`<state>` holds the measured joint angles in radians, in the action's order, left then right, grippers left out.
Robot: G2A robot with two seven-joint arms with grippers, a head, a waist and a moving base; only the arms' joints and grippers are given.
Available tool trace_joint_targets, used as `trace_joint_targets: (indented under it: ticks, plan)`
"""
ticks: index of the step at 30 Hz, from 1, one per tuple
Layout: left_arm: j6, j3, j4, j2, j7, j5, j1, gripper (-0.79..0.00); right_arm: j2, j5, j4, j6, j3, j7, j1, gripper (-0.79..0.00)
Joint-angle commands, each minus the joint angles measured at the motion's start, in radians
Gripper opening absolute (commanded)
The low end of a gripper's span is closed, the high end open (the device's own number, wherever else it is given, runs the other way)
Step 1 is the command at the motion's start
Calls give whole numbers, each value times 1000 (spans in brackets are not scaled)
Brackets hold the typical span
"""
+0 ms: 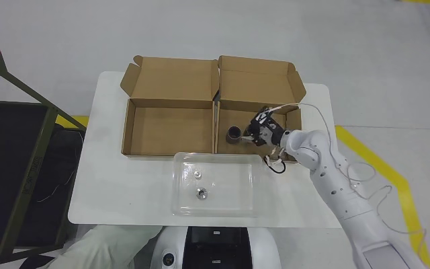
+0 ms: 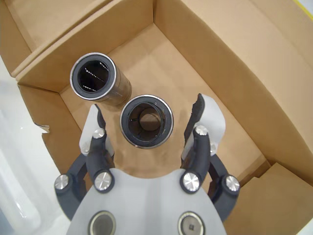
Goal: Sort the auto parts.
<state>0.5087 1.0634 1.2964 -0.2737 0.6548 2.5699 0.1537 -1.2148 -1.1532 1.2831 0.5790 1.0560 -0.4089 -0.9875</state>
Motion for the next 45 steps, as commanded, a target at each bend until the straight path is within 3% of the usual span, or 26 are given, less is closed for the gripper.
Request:
trace_joint_targets:
  ticks: [1,19,45]
  plan:
    - [0,0,0,0,0,0,0,0,6,-8,43,-2,18,14,-18,0]
    - [0,0,0,0,0,0,0,0,37,-9,368,109,85,135,-158,0]
    - [0,0,0,0,0,0,0,0,39,-14,385,122,85,143,-167,0]
